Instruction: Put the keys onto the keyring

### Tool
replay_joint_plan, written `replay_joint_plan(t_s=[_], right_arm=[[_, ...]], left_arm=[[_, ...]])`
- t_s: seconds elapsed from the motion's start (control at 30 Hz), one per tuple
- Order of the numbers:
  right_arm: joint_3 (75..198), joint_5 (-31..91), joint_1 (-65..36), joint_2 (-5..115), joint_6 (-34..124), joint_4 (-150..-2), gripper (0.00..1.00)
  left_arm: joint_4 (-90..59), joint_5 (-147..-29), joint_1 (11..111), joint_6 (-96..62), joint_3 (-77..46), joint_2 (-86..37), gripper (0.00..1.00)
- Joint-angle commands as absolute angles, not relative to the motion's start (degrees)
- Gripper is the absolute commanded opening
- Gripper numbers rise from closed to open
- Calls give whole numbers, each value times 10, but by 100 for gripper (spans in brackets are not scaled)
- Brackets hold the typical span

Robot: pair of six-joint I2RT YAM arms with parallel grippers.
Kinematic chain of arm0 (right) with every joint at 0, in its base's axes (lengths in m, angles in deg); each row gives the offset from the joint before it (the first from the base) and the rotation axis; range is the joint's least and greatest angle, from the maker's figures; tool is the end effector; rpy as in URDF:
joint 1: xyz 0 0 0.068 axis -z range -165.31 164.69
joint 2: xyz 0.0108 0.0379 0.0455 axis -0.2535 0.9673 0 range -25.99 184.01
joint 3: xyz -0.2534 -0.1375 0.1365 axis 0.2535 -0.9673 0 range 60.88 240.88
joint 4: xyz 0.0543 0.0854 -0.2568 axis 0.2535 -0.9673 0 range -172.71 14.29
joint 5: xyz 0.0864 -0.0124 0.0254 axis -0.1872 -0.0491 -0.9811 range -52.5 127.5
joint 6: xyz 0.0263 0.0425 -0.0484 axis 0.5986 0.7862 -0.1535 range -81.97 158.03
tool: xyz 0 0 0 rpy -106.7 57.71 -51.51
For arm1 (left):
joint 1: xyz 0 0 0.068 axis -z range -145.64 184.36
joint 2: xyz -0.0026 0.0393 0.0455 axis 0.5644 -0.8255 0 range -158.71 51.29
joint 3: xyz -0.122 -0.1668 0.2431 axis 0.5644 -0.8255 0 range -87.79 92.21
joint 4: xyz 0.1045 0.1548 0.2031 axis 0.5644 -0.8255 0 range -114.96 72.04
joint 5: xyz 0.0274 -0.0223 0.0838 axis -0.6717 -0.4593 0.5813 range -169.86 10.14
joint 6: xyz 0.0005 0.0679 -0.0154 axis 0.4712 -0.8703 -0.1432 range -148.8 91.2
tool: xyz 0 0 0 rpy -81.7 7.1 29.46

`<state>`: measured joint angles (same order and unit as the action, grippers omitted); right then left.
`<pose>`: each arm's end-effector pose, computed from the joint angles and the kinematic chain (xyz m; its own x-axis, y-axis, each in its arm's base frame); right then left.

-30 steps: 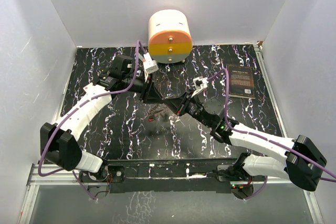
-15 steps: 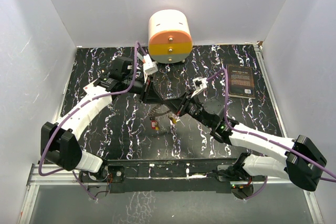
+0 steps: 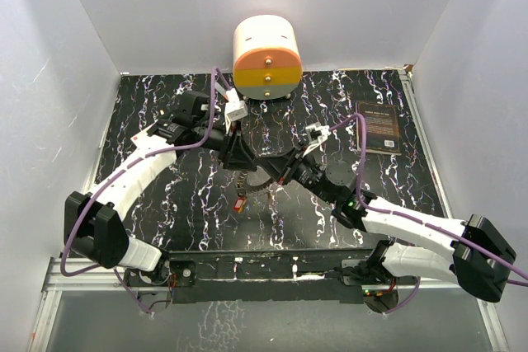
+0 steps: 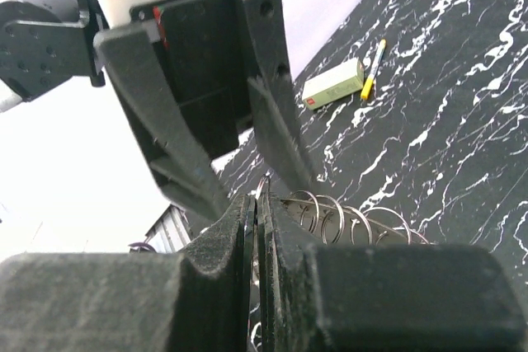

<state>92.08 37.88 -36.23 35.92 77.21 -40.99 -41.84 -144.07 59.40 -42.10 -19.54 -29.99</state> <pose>0.1630 0.2003 0.3160 -0.4534 0.4437 -0.7730 -0.6264 0.4583 0.6305 0.2674 -0.1812 0.3620 -0.3370 0.2681 -0.9025 0.9392 0.0286 -0.3422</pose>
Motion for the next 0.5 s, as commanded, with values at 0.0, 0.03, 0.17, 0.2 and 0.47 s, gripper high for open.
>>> replay_joint_plan(t_s=[0.0, 0.03, 0.17, 0.2, 0.47], right_arm=[[930, 392, -360, 344, 750, -306, 8], [929, 392, -360, 343, 748, -303, 8], [921, 391, -361, 343, 749, -286, 8], [924, 390, -360, 346, 749, -286, 8], [926, 375, -360, 349, 760, -283, 8]], left_arm=[[-448, -1533, 610, -433, -179, -279, 42], [-449, -1537, 610, -434, -179, -278, 42], [-447, -1554, 609, -426, -175, -278, 41], [-446, -1553, 610, -426, -173, -278, 41], [-443, -1514, 610, -426, -160, -282, 36]])
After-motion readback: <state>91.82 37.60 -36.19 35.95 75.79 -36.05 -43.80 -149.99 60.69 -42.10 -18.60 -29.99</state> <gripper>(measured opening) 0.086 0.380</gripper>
